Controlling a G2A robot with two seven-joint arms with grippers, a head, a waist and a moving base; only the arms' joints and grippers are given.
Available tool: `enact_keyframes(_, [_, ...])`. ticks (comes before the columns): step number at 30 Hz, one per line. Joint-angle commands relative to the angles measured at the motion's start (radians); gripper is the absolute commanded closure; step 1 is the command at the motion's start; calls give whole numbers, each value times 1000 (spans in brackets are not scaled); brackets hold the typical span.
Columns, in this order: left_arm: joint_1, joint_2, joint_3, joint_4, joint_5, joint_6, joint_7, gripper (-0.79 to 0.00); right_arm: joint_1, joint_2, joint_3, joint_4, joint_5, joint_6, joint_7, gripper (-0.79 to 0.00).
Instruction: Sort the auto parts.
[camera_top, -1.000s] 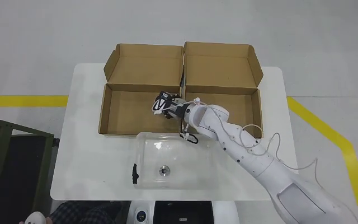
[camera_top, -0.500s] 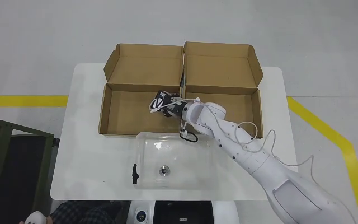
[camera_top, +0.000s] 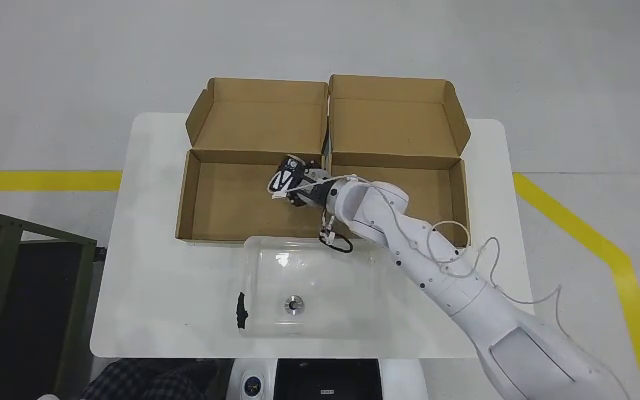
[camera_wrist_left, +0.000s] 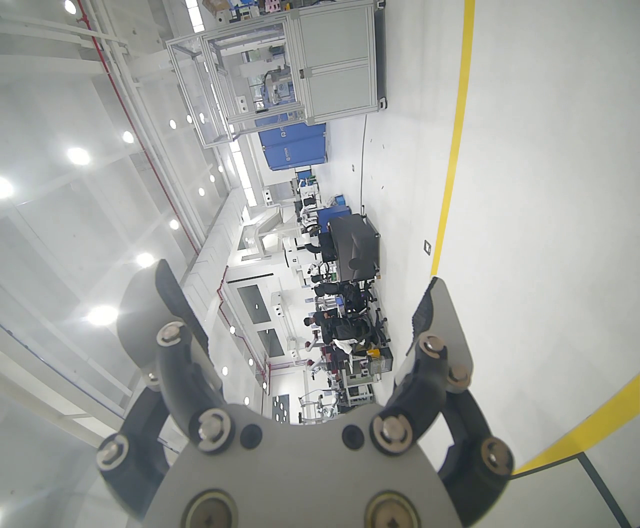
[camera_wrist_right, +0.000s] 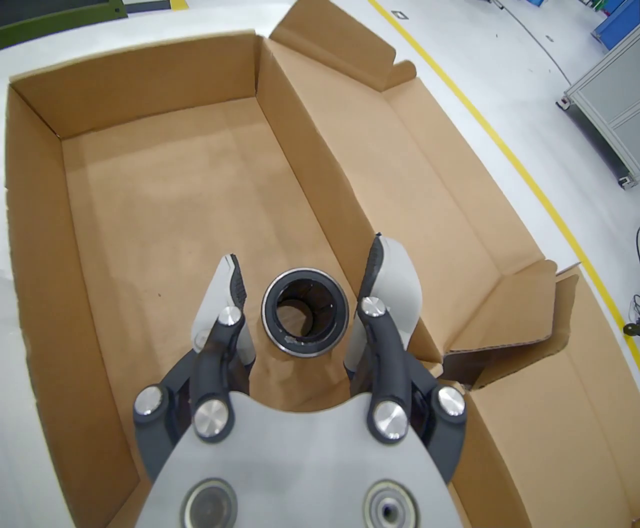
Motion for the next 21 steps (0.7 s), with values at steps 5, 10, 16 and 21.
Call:
enact_keyframes(5, [0, 0, 0, 0, 0, 0, 0, -785, -44, 11, 40, -106, 14, -45, 9, -465])
enact_keyframes(10, [0, 0, 0, 0, 0, 0, 0, -785, -107, 28, 74, -218, 22, -109, 34, -468])
enact_keyframes(16, [0, 0, 0, 0, 0, 0, 0, -785, -206, 56, 121, -366, 26, -206, 85, -489])
enact_keyframes(21, [0, 0, 0, 0, 0, 0, 0, -785, -292, 81, 159, -468, 9, -290, 114, -474])
